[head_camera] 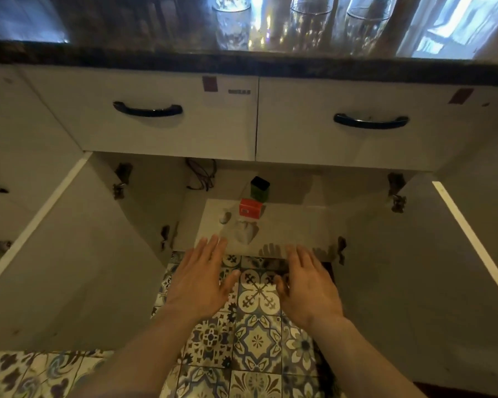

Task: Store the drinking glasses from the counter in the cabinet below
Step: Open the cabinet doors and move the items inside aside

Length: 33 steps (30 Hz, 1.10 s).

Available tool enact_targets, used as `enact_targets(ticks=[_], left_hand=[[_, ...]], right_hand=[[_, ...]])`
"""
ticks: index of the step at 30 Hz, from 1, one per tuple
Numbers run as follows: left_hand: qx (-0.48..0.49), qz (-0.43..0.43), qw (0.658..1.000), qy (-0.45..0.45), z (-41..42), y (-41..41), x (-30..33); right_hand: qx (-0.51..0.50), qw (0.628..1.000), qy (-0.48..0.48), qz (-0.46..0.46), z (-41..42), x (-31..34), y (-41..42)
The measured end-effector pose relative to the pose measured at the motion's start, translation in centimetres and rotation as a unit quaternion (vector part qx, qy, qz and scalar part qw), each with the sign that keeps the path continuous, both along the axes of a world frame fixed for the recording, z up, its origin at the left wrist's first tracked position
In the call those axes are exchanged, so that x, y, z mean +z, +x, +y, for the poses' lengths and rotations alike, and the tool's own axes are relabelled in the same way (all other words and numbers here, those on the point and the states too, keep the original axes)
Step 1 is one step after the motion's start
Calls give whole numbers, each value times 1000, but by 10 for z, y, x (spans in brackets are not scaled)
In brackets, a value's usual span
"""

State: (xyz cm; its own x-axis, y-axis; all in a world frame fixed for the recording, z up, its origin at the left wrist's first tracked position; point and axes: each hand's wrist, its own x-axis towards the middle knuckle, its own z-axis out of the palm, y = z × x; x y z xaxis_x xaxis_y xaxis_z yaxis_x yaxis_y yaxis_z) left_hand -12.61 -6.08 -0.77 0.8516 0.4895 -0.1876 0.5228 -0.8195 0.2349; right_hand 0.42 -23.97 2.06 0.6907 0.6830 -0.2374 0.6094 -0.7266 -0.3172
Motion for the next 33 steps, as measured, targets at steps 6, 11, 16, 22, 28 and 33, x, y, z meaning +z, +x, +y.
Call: enact_targets(ticks=[6,11,16,22,28,33], left_hand=[[5,5,1000,-1,63,31,-71],[9,11,1000,-14,134,72,-165],[7,48,999,-14,197,103,-267],[-5,38,999,12,246,150,-376],[44,-5,999,19,291,215,-447],[134,-80,983,-100,314,248,-498]], right_hand=[[6,1000,-19,24,64,-70,29],[5,999,-37,39,137,-161,63],[-11,997,-53,53,193,-263,100],[-3,999,-32,-4,231,-375,158],[-39,995,94,11,265,-443,211],[29,987,135,82,277,-486,231]])
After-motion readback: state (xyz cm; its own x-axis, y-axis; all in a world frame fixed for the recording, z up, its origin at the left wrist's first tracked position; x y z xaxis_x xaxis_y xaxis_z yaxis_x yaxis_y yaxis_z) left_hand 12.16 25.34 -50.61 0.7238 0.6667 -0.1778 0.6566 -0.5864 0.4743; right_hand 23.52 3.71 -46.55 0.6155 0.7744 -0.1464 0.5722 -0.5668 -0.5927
